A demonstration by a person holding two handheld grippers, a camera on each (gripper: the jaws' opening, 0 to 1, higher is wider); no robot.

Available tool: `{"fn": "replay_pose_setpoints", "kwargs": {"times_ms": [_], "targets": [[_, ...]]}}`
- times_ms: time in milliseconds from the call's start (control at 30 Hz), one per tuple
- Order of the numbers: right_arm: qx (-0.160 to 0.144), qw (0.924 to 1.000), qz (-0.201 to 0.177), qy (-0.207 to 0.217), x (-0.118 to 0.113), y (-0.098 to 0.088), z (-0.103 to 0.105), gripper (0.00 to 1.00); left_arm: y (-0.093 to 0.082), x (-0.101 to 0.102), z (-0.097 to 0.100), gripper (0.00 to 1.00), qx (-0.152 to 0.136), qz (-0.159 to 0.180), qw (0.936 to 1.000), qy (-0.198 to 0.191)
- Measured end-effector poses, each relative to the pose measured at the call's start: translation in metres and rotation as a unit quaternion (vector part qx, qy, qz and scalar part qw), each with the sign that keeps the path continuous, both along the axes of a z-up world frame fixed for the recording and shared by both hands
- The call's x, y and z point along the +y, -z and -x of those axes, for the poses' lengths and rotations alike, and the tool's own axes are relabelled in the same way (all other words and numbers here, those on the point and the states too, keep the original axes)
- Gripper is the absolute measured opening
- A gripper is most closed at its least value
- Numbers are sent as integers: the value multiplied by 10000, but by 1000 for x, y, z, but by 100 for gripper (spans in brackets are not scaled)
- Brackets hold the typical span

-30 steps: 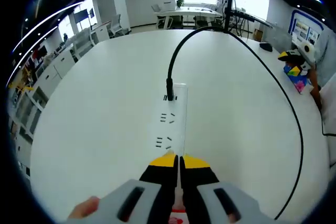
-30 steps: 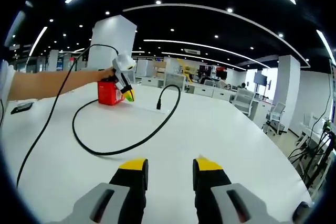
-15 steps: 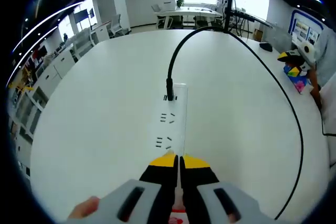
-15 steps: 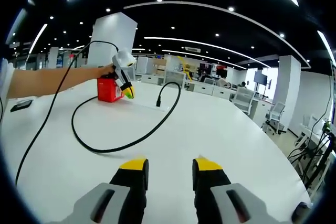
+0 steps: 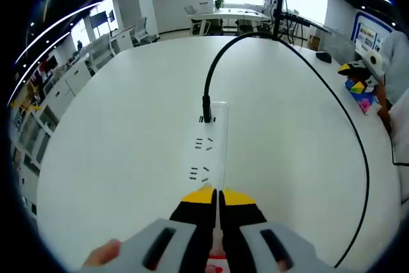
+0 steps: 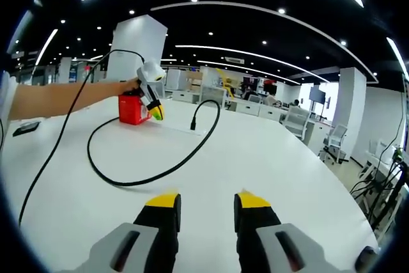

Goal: Locate the USB plug end of the data cable currently connected to the USB port on the desk. Grip the plug, withdraw it from the port, and place it onto the desktop.

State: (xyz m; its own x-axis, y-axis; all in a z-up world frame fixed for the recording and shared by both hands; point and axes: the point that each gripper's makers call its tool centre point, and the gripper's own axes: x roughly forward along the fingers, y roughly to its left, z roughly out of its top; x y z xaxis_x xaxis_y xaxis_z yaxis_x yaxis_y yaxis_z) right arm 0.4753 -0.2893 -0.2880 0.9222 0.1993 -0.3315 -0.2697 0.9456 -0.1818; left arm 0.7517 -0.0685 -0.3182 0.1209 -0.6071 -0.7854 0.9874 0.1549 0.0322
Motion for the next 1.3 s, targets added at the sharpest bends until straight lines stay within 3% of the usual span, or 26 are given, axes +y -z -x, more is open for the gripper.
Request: {"fn": "replay_pose_setpoints", "kwargs": {"times_ms": [1300], "targets": [[61, 10000, 53, 3, -1, 2, 1, 36, -1, -1, -2, 3, 6, 5, 10000, -8]]}}
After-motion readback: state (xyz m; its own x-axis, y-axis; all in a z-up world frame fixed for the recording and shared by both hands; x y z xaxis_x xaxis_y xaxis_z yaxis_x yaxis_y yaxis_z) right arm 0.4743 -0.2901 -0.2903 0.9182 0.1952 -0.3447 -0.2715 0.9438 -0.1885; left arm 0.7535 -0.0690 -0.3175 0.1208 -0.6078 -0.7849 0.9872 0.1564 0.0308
